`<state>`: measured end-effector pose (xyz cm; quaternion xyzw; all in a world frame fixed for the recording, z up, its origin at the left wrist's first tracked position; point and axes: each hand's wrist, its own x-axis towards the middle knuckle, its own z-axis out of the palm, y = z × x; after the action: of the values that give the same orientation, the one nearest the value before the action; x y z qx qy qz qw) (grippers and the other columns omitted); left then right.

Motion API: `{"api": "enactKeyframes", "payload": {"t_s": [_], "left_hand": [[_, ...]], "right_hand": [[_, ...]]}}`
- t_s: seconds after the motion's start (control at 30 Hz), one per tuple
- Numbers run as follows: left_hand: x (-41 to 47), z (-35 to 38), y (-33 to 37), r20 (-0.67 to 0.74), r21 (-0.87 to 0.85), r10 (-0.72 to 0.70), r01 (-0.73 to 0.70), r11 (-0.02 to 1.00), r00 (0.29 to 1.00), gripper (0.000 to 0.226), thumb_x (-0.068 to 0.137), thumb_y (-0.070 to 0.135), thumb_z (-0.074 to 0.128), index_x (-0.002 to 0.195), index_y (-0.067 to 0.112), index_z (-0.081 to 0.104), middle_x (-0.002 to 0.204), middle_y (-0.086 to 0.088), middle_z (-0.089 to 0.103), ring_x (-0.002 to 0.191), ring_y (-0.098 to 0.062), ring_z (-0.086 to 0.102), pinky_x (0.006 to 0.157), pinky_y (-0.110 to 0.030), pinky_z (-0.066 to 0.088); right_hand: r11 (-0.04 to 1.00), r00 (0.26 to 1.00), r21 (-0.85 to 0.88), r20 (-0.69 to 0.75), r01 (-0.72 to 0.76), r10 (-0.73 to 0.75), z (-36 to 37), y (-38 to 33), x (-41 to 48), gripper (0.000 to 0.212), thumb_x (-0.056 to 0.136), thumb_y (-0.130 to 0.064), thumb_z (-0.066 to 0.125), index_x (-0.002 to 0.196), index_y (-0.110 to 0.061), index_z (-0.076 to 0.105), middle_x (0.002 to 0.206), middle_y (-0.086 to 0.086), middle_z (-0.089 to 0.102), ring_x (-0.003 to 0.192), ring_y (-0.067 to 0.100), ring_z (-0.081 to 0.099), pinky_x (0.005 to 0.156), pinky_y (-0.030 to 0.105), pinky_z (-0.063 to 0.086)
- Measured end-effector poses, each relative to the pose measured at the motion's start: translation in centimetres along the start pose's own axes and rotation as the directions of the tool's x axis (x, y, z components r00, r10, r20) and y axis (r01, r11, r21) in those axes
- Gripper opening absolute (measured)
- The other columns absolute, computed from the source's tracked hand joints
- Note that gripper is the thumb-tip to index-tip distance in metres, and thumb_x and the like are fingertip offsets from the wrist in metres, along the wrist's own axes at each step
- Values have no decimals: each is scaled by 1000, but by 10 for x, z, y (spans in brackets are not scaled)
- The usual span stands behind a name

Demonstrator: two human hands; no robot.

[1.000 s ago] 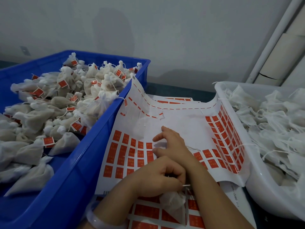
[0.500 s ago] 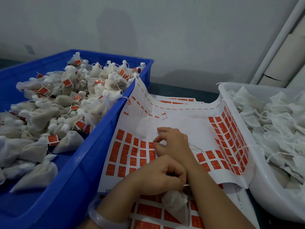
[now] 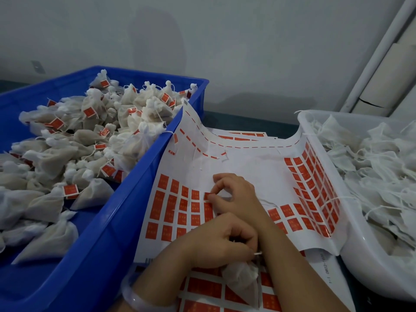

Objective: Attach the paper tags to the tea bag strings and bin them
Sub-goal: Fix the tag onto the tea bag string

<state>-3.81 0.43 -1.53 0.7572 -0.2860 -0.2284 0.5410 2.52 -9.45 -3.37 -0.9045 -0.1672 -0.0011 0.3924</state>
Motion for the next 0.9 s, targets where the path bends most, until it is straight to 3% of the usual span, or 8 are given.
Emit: {"api": "enactKeyframes", "payload": {"t_s": [0.1, 0.27, 0.47, 0.5, 0.57, 0.63, 0.77, 0.9], "left_hand": [[0, 0, 0, -7, 4, 11, -11, 1000, 1000, 16, 80, 14, 49, 66, 19, 57, 67, -7, 51, 66, -24, 48, 67, -36, 41], [0, 0, 2, 2, 20, 5, -5, 1000, 1000, 18, 78, 17, 49, 64, 26, 55, 64, 3, 50, 68, -15, 48, 70, -35, 43], [1, -1, 0, -37, -39, -2, 0, 999, 999, 16, 81, 20, 52, 68, 24, 60, 63, 13, 54, 64, -5, 52, 65, -22, 44], [1, -2, -1, -72, -74, 9, -15, 997, 997, 16, 81, 20, 54, 69, 25, 63, 65, 8, 57, 64, -9, 55, 63, -24, 47], [2, -5, -2, -178, -167, 45, -75, 983, 983, 13, 81, 21, 58, 73, 23, 68, 75, -14, 61, 73, -34, 58, 69, -43, 51], [3, -8, -1, -309, -210, 74, -144, 967, 948, 12, 78, 25, 61, 77, 20, 72, 82, -19, 64, 81, -41, 59, 75, -49, 52], [4, -16, 0, -573, -203, 17, -161, 966, 819, 22, 83, 13, 64, 68, 27, 74, 74, 5, 71, 73, -11, 66, 65, -19, 54], [5, -17, 1, -697, -181, -60, -95, 979, 714, 24, 82, 8, 64, 65, 23, 71, 73, 8, 71, 72, -7, 66, 61, -15, 53]], "right_hand": [[981, 1000, 196, -14, -6, 9, -5, -2, -4, 20, 88, -24, 62, 73, -34, 53, 116, -16, 55, 112, 10, 51, 103, 44, 40], [900, 997, 436, -54, -22, 50, -10, -1, -7, 14, 87, -17, 62, 76, -25, 62, 101, -21, 62, 101, 10, 60, 93, 37, 50], [845, 947, 533, -295, 53, 127, -17, 5, -10, 9, 82, -20, 67, 80, -27, 63, 74, -18, 68, 76, 8, 66, 60, 14, 53], [833, 933, 549, -330, 66, 143, -19, 5, -12, 8, 81, -20, 69, 80, -27, 64, 74, -17, 68, 74, 8, 66, 60, 14, 52], [802, 908, 589, -383, 96, 173, -25, 3, -15, 7, 79, -19, 71, 80, -25, 66, 76, -11, 70, 72, 12, 67, 59, 17, 54], [774, 870, 621, -443, 124, 217, -35, 1, -17, 7, 78, -20, 71, 80, -25, 67, 77, -10, 71, 73, 12, 68, 57, 17, 53], [730, 800, 662, -523, 166, 293, -55, -1, -23, 19, 76, -24, 72, 90, -35, 64, 80, -22, 70, 78, 1, 68, 56, 15, 53], [699, 767, 702, -523, 140, 372, -56, -2, -36, 11, 78, -22, 69, 77, -32, 69, 79, -23, 70, 78, 1, 68, 54, 16, 52]]}}
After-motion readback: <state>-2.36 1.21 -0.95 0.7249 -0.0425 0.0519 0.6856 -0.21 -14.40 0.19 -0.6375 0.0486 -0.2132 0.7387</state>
